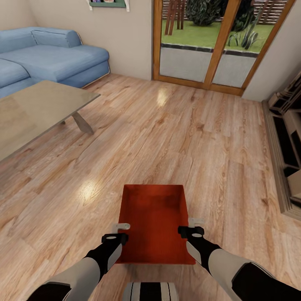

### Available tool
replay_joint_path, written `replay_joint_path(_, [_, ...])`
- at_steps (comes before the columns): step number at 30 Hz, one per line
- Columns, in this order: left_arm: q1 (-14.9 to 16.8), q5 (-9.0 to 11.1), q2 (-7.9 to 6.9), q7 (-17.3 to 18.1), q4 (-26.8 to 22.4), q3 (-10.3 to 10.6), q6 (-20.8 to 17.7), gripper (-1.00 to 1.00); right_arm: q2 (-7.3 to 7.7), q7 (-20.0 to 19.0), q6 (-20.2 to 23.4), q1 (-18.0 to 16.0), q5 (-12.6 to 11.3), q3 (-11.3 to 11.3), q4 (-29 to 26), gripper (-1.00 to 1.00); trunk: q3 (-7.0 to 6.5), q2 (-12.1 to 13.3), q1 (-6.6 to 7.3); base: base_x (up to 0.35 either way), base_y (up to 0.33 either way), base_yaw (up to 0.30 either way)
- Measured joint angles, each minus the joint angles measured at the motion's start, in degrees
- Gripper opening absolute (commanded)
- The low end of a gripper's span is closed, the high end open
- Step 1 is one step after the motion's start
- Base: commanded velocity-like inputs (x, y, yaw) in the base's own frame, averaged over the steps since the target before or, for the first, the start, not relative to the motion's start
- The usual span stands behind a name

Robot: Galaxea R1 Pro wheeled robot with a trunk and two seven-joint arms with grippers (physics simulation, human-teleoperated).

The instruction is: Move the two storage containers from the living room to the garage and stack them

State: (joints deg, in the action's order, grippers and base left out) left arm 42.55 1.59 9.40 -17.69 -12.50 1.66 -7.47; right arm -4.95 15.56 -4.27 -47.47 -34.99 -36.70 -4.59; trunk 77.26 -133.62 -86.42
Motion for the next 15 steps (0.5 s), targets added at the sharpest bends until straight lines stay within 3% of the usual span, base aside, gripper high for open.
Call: replay_joint_path(15, [0.0,0.0,0.0,-0.3,-0.2,0.0,-0.1,1.0,-0.03,0.0,0.0,0.0,0.0,0.0,0.0,1.0,0.0,0.0,0.0,0.0,0.0,0.0])
